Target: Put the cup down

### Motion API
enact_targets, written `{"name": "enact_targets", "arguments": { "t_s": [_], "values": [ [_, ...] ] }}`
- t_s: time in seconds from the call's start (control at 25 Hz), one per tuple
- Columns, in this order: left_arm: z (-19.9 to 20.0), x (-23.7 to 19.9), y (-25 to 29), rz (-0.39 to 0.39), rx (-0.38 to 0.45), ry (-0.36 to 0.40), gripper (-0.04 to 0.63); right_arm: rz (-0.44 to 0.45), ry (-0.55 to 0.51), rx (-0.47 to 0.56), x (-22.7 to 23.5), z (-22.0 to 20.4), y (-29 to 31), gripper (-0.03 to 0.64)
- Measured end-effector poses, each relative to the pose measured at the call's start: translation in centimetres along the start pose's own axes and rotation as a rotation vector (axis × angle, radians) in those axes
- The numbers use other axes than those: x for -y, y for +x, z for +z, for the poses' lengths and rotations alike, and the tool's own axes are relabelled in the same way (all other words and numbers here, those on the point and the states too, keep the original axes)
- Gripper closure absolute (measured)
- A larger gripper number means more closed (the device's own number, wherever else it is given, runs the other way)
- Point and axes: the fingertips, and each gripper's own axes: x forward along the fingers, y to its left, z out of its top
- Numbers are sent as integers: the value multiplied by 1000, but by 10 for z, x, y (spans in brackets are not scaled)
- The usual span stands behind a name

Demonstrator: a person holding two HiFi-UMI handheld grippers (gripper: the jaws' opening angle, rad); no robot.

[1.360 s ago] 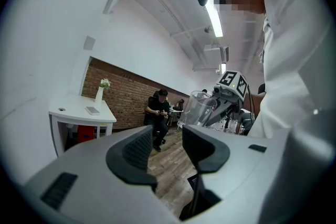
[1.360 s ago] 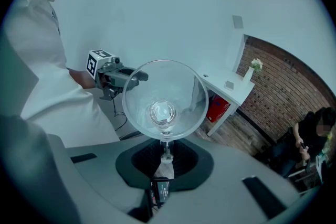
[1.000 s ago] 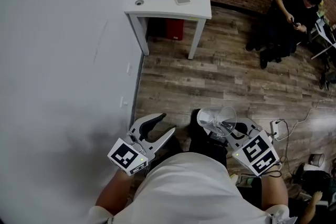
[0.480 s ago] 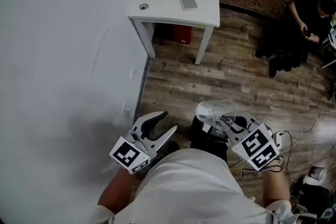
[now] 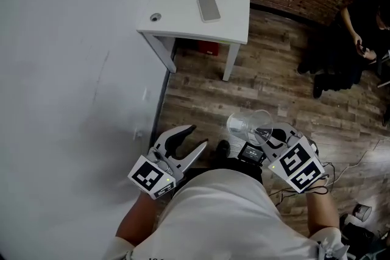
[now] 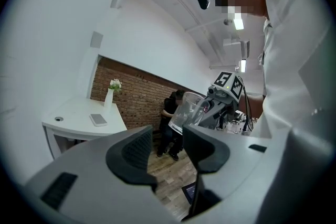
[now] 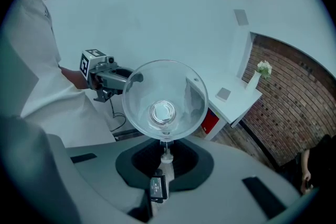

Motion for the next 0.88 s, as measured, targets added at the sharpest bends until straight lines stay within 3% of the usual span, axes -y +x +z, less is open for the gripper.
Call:
{"name": "enact_targets", "arguments": {
  "t_s": [0.28,0.64,0.88],
  "values": [
    [0,-6,28,45,10,10,414,5,-22,21,33,-10,5,591],
    [0,-25,36,31,-2,8,414,-4,2,22,44,-5,14,591],
    [11,-93,77,-35,-5,-4,414,-43,68,-2,96,19,47,591]
  ]
}}
